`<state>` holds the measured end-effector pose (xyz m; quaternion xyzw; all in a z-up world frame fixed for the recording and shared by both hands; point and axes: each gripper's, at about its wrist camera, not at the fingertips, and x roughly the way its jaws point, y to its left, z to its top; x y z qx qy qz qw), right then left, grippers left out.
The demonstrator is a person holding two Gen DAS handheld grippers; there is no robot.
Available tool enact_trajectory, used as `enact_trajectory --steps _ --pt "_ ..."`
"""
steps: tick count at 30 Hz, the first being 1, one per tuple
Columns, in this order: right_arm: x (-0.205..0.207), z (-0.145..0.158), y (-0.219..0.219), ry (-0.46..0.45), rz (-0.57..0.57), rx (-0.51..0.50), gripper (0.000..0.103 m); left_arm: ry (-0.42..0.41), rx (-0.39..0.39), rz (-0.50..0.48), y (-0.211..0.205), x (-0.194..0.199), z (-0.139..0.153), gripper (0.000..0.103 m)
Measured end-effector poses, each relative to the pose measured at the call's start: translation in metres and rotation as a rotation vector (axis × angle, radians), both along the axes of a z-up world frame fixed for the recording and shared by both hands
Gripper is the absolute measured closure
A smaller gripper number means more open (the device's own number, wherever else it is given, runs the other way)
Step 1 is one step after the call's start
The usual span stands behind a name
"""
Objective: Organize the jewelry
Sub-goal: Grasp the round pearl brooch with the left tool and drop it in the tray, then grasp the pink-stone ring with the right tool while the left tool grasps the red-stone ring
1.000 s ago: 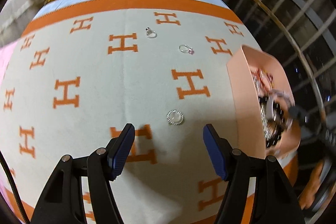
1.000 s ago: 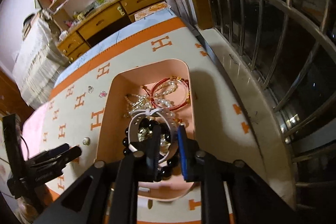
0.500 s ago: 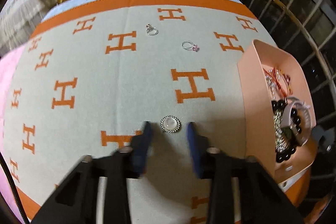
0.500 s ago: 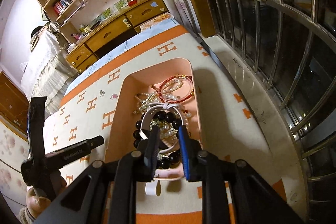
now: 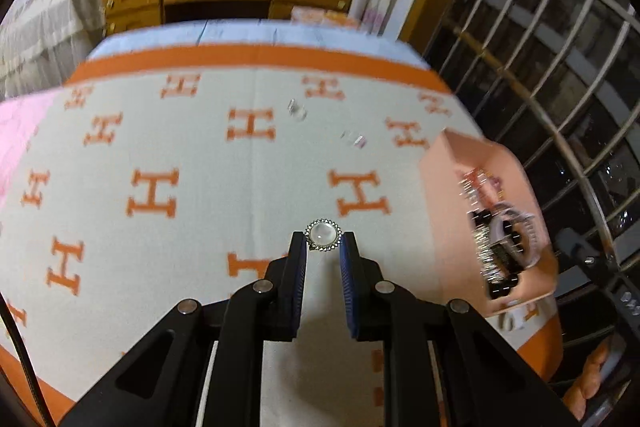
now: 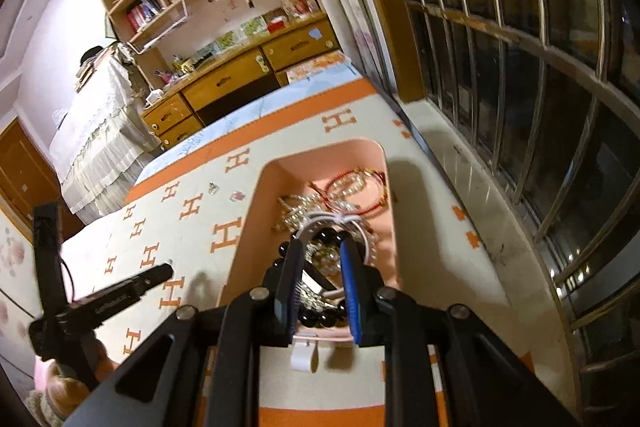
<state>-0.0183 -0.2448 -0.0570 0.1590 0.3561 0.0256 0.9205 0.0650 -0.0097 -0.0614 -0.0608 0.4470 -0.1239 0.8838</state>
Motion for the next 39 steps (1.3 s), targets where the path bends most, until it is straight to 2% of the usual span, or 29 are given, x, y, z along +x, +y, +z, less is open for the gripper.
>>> enact_trajectory --steps 3,9,18,20,21,22,23,26,29,32,37,39 --pt "-0.001 0.004 0.005 -0.019 0.008 -0.018 0.084 -0.049 -0.012 -0.053 -0.014 -0.003 0.023 0.088" --pt "0.002 0.01 -0.001 -0.028 -0.012 -0.008 0.084 -0.066 -0.028 -0.166 -0.061 0.012 0.05 0.088" --pt "0.014 0.014 -0.011 -0.005 -0.046 -0.004 0.084 0.038 -0.044 -0.291 -0.121 0.051 0.032 0.087" --pt "0.015 0.013 -0.01 0.0 -0.045 -0.007 0.084 0.07 -0.047 -0.306 -0.125 0.056 0.026 0.072" --pt "0.016 0.013 -0.009 0.003 -0.044 -0.013 0.084 0.072 -0.046 -0.304 -0.124 0.056 0.025 0.067" --pt "0.016 0.012 -0.008 0.004 -0.042 -0.014 0.084 0.07 -0.045 -0.298 -0.123 0.057 0.025 0.058" --pt "0.017 0.013 -0.007 0.006 -0.037 -0.015 0.084 0.064 -0.047 -0.286 -0.118 0.059 0.026 0.054" --pt "0.023 0.015 0.0 0.011 -0.009 -0.02 0.084 0.05 -0.045 -0.251 -0.099 0.066 0.034 0.054" --pt "0.035 0.025 0.012 0.01 0.043 -0.018 0.084 0.035 -0.011 -0.202 -0.073 0.079 0.046 0.054" --pt "0.052 0.04 0.026 0.007 0.106 -0.022 0.084 0.023 0.044 -0.144 -0.045 0.094 0.06 0.054" --pt "0.085 0.07 0.05 0.004 0.198 -0.013 0.084 0.013 0.074 -0.073 0.001 0.117 0.085 0.054" --pt "0.098 0.077 0.06 0.009 0.221 -0.022 0.084 0.0 0.094 -0.055 0.014 0.124 0.093 0.048"
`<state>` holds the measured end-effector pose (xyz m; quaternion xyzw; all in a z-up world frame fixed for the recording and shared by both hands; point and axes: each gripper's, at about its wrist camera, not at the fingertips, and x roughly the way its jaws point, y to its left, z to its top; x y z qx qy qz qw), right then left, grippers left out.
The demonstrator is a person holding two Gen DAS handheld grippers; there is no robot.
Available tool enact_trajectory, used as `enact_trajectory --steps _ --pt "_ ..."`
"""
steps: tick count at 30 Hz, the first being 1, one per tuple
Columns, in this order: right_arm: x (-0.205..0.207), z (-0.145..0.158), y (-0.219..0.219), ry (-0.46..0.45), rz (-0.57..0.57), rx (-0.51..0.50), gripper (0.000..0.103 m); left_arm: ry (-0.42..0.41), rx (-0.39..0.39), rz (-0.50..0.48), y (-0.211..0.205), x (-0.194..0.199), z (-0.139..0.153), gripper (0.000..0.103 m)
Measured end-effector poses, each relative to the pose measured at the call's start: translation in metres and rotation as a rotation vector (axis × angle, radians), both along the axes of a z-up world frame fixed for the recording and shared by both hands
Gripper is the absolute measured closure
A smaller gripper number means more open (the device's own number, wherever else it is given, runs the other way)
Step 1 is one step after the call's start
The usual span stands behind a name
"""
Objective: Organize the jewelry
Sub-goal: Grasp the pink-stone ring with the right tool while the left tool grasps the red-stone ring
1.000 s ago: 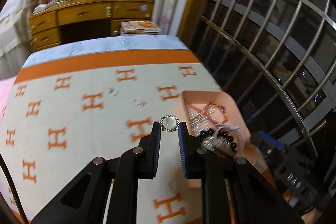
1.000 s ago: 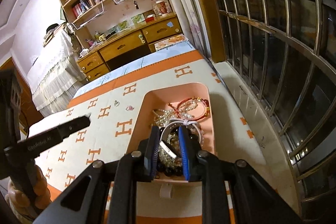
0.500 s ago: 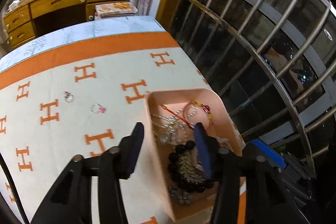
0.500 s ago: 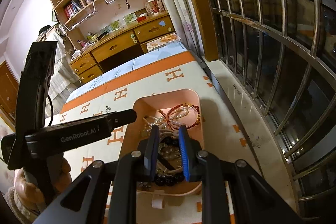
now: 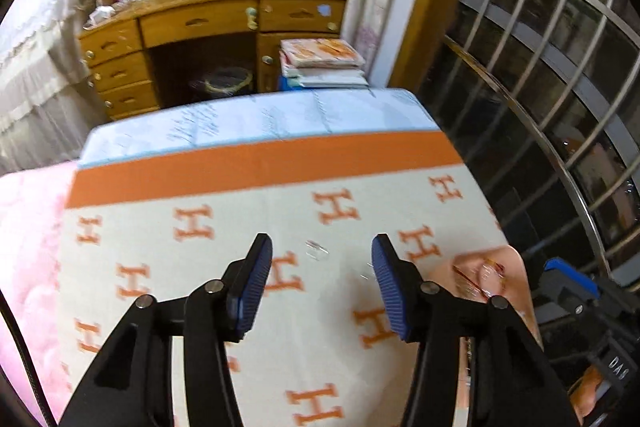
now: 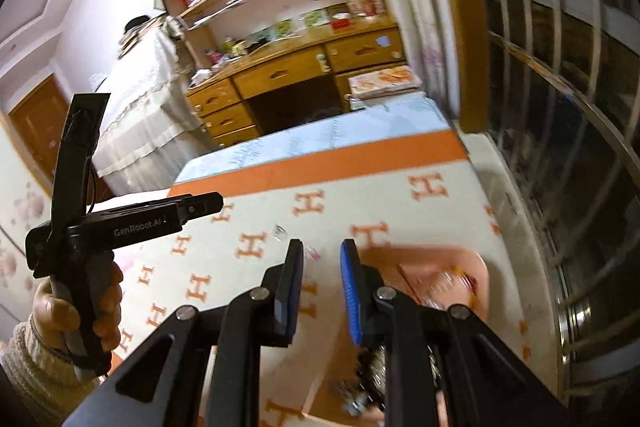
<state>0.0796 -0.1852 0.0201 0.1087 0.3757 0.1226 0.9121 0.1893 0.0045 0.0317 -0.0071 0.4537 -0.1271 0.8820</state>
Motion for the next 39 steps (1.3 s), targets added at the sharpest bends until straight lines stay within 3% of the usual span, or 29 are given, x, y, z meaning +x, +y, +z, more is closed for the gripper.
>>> enact_trajectory --steps 2,5,10,14,21,27,32,36,39 --pt "0.017 0.003 0.012 0.02 0.039 -0.009 0.084 -0.015 0.031 0.012 0.011 0.009 0.003 0.036" --pt "0.049 -0.009 0.03 0.107 0.128 -0.028 0.084 0.004 0.062 0.008 0.019 0.022 -0.007 0.036" --pt "0.098 -0.068 0.056 0.339 0.265 -0.071 0.084 0.118 0.068 0.009 0.024 0.042 -0.05 0.036" --pt "0.117 -0.105 0.067 0.436 0.312 -0.124 0.084 0.188 0.034 0.029 0.029 0.054 -0.078 0.036" --pt "0.129 -0.125 0.085 0.456 0.372 -0.252 0.084 0.275 -0.03 0.055 0.035 0.069 -0.109 0.036" --pt "0.131 -0.124 0.1 0.403 0.421 -0.332 0.083 0.3 -0.069 0.059 0.031 0.076 -0.117 0.036" --pt "0.118 -0.125 0.112 0.32 0.441 -0.458 0.086 0.308 -0.087 0.062 0.017 0.083 -0.119 0.036" --pt "0.112 -0.124 0.108 0.307 0.416 -0.45 0.095 0.326 -0.089 0.083 0.004 0.09 -0.125 0.037" --pt "0.107 -0.12 0.101 0.296 0.389 -0.402 0.095 0.344 -0.092 0.09 -0.007 0.096 -0.129 0.051"
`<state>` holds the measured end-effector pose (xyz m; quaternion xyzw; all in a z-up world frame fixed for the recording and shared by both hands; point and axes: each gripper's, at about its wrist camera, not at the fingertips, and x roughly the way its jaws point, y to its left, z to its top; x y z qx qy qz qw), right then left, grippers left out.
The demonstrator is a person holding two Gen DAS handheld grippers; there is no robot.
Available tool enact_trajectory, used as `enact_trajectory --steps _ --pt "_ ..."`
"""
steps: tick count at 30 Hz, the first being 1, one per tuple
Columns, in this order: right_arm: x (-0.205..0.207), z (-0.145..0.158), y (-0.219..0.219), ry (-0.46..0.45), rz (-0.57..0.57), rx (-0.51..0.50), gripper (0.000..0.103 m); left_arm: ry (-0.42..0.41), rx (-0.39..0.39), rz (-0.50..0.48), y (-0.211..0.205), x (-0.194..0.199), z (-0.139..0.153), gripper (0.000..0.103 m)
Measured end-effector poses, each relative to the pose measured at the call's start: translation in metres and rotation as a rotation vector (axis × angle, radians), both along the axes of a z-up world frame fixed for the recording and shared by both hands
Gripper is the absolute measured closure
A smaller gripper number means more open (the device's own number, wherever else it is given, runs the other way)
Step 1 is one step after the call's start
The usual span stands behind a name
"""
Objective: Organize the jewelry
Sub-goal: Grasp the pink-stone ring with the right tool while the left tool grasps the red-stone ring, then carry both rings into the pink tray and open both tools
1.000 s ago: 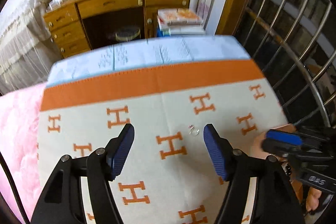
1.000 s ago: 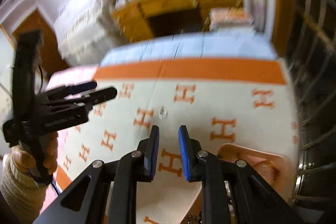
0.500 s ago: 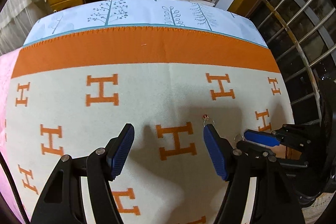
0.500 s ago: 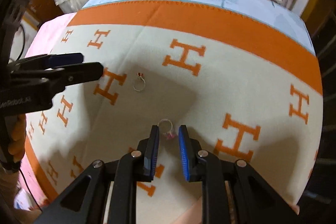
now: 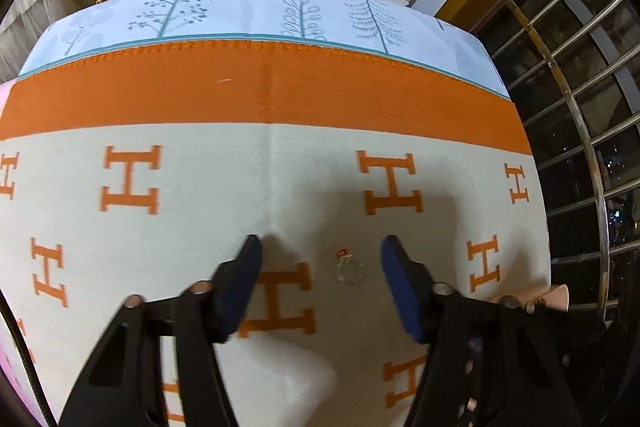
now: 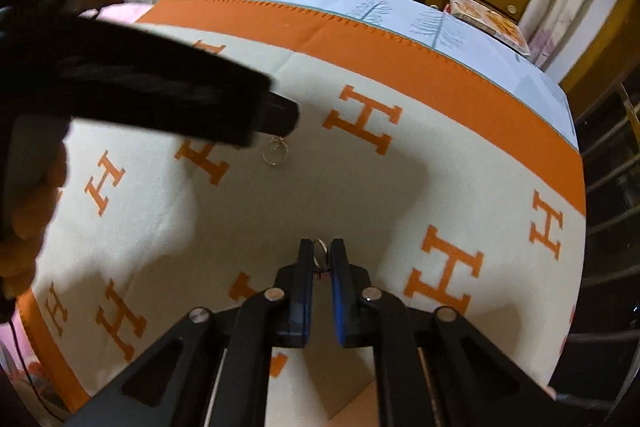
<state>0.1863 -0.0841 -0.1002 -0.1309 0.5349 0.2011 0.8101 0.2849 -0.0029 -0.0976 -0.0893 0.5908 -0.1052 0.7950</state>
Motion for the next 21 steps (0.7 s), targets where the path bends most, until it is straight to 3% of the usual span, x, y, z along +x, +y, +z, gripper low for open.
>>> enact_trajectory --steps 8,16,21 --pt "-0.016 0.018 -0.02 -0.025 -0.038 0.109 0.095 0.003 0.113 -0.028 -0.033 0.002 -0.003 0.078" --pt "-0.023 0.024 -0.031 -0.031 -0.059 0.175 0.095 0.005 0.205 -0.017 -0.04 0.002 -0.004 0.092" --pt "-0.021 0.029 -0.04 -0.035 -0.087 0.222 0.095 0.002 0.195 0.002 -0.033 -0.001 -0.003 0.097"
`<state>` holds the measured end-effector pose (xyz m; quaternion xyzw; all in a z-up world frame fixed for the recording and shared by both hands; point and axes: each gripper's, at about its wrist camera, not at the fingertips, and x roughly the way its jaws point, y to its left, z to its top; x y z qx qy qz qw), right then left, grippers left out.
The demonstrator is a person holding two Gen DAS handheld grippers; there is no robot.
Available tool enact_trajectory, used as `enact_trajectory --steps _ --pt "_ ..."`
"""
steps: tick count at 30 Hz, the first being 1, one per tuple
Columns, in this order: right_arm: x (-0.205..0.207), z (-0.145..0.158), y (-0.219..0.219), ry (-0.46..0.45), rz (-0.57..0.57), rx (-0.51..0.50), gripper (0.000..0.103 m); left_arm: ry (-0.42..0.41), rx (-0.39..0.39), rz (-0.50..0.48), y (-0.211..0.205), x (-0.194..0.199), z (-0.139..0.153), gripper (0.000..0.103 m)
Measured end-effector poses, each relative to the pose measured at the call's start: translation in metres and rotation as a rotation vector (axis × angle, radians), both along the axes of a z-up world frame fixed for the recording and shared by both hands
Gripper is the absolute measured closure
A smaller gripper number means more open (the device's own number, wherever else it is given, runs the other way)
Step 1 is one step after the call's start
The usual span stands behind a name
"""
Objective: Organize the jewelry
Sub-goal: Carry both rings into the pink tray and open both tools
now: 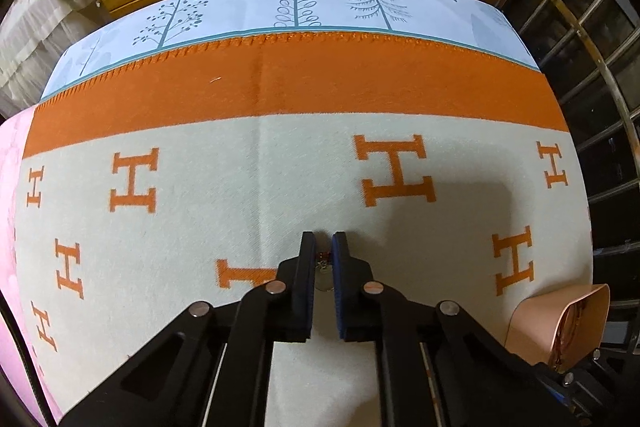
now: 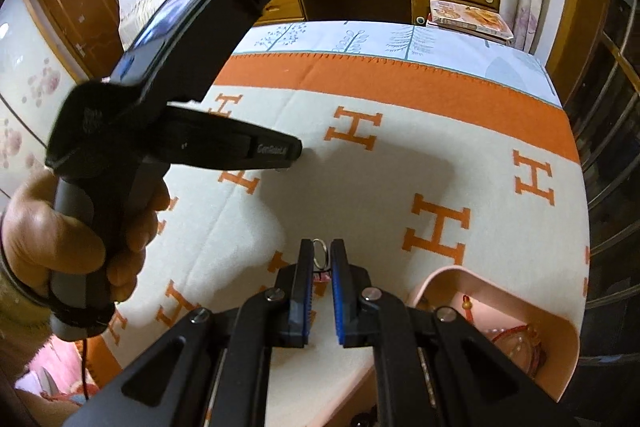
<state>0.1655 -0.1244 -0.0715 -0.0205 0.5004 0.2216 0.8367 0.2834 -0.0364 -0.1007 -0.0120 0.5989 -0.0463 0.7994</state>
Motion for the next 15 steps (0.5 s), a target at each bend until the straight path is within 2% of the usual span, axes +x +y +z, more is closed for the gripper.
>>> enact_trajectory --steps 7,15 --pt "-0.006 0.008 -0.01 -0.012 -0.021 0.028 0.095 -0.032 -0.008 -0.021 0.002 -0.016 0.009 0.098" --pt "-0.034 0.037 -0.038 -0.066 -0.069 0.075 0.095 -0.093 -0.093 -0.149 -0.02 -0.059 0.063 0.098"
